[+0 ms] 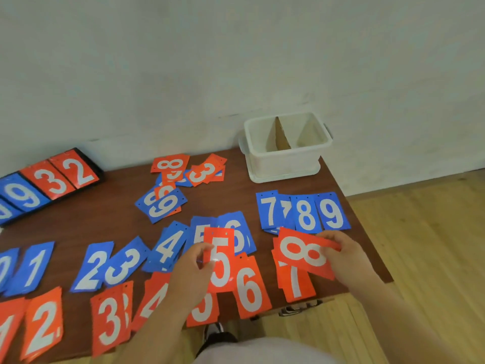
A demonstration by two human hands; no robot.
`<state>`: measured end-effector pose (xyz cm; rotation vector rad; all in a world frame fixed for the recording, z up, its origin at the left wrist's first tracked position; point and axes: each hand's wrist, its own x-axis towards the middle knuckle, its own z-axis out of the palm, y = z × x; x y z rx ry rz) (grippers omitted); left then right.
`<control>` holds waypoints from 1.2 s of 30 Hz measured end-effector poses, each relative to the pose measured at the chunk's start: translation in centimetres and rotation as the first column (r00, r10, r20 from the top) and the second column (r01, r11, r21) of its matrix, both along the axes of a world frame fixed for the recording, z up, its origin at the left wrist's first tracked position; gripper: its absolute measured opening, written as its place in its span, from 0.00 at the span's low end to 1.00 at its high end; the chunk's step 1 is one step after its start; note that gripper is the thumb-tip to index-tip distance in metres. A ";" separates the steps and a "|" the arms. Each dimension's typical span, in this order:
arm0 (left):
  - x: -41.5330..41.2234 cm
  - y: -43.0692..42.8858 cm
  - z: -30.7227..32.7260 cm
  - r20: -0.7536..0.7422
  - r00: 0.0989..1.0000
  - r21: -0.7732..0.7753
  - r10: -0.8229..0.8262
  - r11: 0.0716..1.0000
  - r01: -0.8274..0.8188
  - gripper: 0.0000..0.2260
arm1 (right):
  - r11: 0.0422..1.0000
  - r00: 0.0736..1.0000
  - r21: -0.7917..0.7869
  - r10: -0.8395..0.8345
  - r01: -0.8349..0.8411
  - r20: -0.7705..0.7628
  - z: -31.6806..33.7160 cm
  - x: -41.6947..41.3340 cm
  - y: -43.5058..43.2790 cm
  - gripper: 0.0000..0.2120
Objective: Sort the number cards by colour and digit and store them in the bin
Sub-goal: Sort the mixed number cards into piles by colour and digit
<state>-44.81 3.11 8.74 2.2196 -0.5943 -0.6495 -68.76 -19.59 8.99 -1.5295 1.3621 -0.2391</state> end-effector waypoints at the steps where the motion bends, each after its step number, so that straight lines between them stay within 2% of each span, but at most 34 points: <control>1: 0.1 0.7 -0.6 0.000 1.000 0.025 -0.006 1.000 0.006 0.14 | 0.998 0.999 0.023 0.051 -0.050 -0.017 -0.2 0.4 0.3 0.09; 6: -0.1 4.1 -4.3 -0.008 1.000 0.144 -0.001 0.990 0.002 0.15 | 0.963 0.963 0.097 0.258 -0.251 -0.075 -2.2 3.1 1.8 0.10; 11: -0.6 5.6 -7.6 -0.033 0.999 0.259 -0.003 0.966 0.011 0.13 | 0.974 0.949 0.002 0.223 -0.228 -0.223 -3.2 5.3 0.9 0.11; 14: -1.0 5.1 -9.3 0.058 0.994 0.387 -0.097 0.920 0.067 0.14 | 0.962 0.926 -0.020 0.255 -0.271 -0.279 -3.8 5.1 -0.2 0.10; 18: -1.3 4.3 -10.0 0.285 0.924 0.577 -0.257 0.815 0.049 0.13 | 0.941 0.883 -0.012 0.311 -0.337 -0.351 -4.4 5.1 -0.7 0.07; 21: -1.1 3.8 -9.5 0.295 0.911 0.610 -0.288 0.791 0.052 0.13 | 0.913 0.841 -0.024 0.365 -0.408 -0.399 -4.8 5.3 -0.9 0.07; 25: -1.2 2.6 -8.3 0.328 0.895 0.560 -0.303 0.825 0.074 0.12 | 0.814 0.730 -0.068 0.477 -0.578 -0.489 -4.0 4.8 -2.3 0.05; 31: -2.8 -0.6 -6.8 0.379 0.836 0.447 -0.398 0.869 0.211 0.16 | 0.600 0.448 -0.057 0.527 -0.798 -0.722 -2.6 1.8 -6.5 0.05; 34: -3.5 -2.3 -6.5 0.394 0.799 0.444 -0.455 0.855 0.268 0.17 | 0.497 0.362 -0.063 0.532 -0.865 -0.766 -3.3 2.0 -7.5 0.10; 36: -3.8 -3.0 -6.4 0.388 0.797 0.451 -0.463 0.849 0.274 0.17 | 0.438 0.340 -0.094 0.526 -0.894 -0.780 -4.3 2.2 -7.6 0.18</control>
